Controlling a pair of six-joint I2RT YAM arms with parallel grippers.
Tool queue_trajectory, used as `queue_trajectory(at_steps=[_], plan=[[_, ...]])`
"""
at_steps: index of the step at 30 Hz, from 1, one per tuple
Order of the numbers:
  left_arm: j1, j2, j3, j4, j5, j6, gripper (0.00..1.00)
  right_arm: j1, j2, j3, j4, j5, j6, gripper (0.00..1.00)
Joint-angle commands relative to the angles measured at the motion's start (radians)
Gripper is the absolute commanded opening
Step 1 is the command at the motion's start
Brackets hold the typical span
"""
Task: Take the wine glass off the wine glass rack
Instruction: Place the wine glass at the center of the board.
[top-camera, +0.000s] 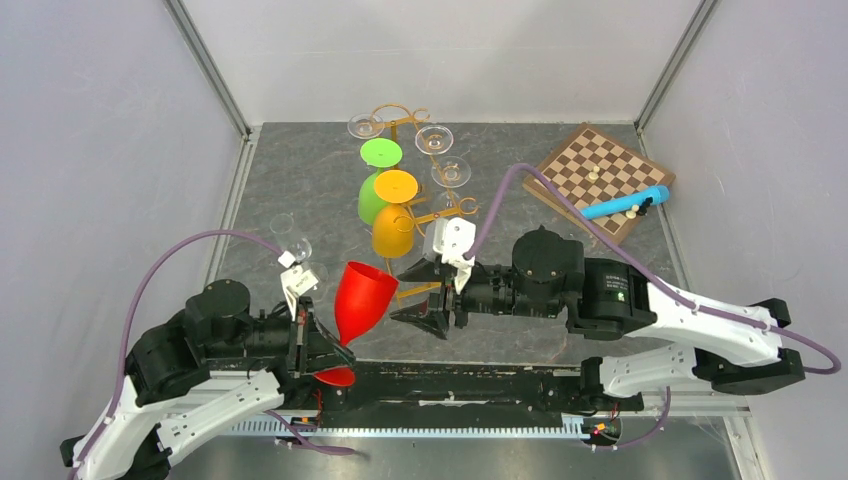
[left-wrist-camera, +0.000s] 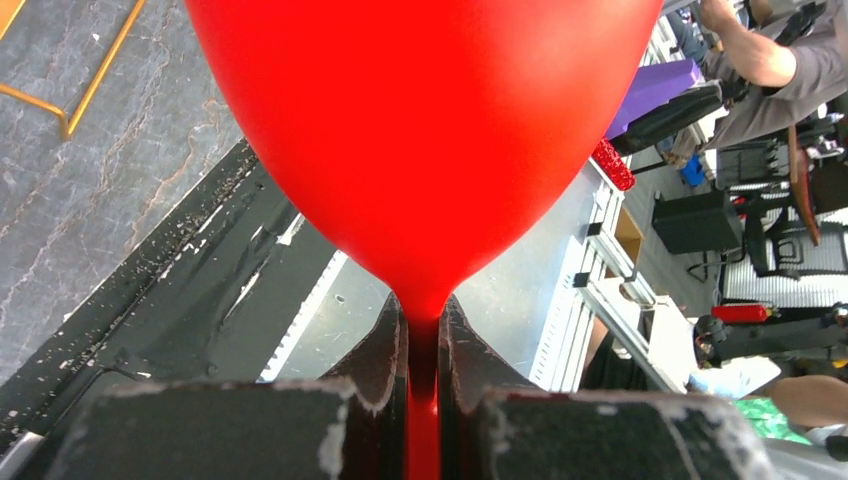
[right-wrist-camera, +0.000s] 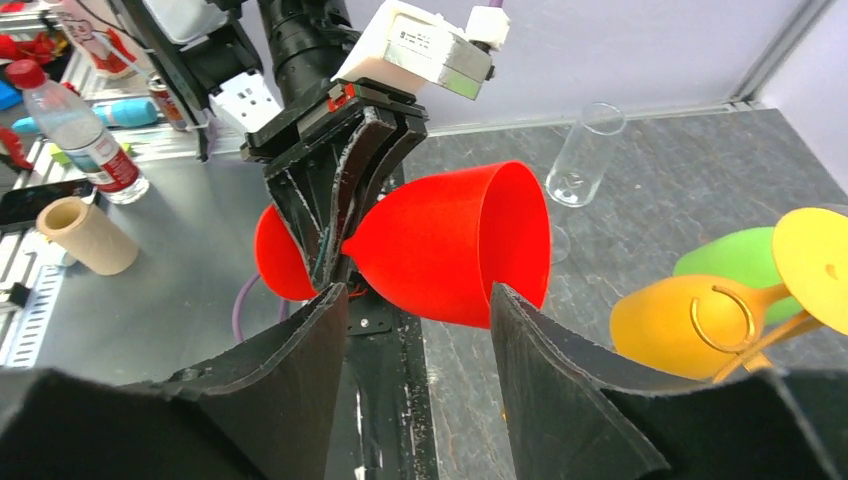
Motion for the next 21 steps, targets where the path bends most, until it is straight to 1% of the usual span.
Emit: queue_trajectory(at_steps=[1,4,9,19,21], plan=[[-0.004,0.002,0.02,0.023,0.053,0.117,0.02,-0.048,0.019,0.056,0.017,-0.224,0.017,0.57],[-0.004,-0.007,0.011,0.024,0.067,0.138,0.02,-0.072,0.029,0.056,0.034,-0.318,0.011,0.58],[-0.005,-0.034,0.007,0.022,0.078,0.162,0.02,-0.111,0.053,0.062,0.048,-0.42,0.018,0.58],[-0.004,-0.081,0.005,-0.021,0.093,0.188,0.02,-0.138,0.084,0.076,0.109,-0.516,0.023,0.58],[-0.004,-0.089,0.005,-0.025,0.094,0.189,0.02,-0.143,0.086,0.076,0.126,-0.524,0.051,0.58]])
